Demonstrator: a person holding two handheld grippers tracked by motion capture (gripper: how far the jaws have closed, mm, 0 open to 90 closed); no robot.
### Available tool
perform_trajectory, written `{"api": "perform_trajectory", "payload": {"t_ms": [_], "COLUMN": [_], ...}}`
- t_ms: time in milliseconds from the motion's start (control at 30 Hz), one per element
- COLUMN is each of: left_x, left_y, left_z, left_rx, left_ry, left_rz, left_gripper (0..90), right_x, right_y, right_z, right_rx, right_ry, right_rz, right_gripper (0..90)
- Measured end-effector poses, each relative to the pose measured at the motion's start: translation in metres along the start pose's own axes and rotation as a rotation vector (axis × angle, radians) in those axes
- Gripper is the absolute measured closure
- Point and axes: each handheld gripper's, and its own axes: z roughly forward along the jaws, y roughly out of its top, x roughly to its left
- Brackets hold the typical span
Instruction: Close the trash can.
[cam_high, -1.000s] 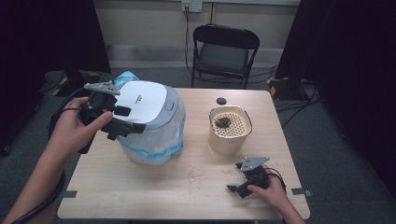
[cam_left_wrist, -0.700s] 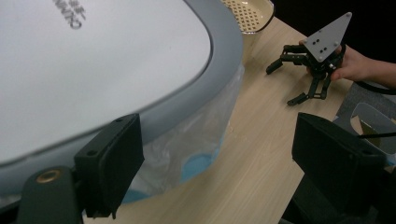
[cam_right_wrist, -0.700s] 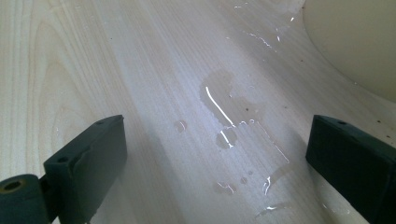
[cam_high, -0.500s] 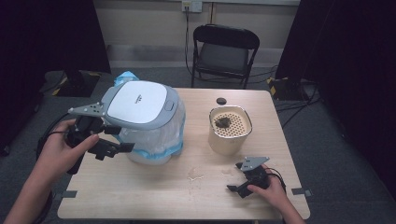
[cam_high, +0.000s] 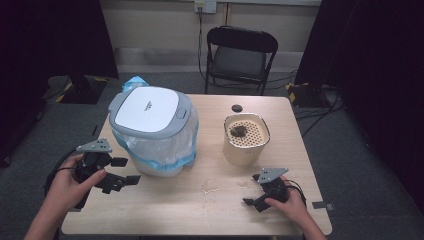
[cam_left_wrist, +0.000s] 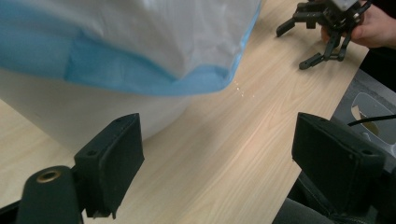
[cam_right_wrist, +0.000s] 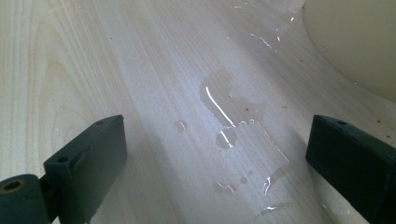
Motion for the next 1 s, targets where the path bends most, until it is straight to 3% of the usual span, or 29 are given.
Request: {"api": "perform_trajectory", "payload": {"t_ms": [233,567,1000], "left_x": [0.001,-0.005,-0.011], "left_y": [-0.017,-0.034,-0.048], "left_z": [0.024,0.059,0.088], "left_rx": [0.008,0.048,0.076], "left_ry": [-0.027,-0.063,-0.093], "left_rz": [-0.010,0.015,0.034], "left_gripper": [16.2,16.3,16.5], "right_x": [0.000,0.000,0.000], "right_y": [0.000,0.000,0.000], "right_z": [0.000,0.000,0.000], "right_rx": [0.000,0.000,0.000], "right_ry": [0.000,0.000,0.000], "right_rz": [0.000,0.000,0.000], "right_gripper": [4.5,4.5,4.5]}}
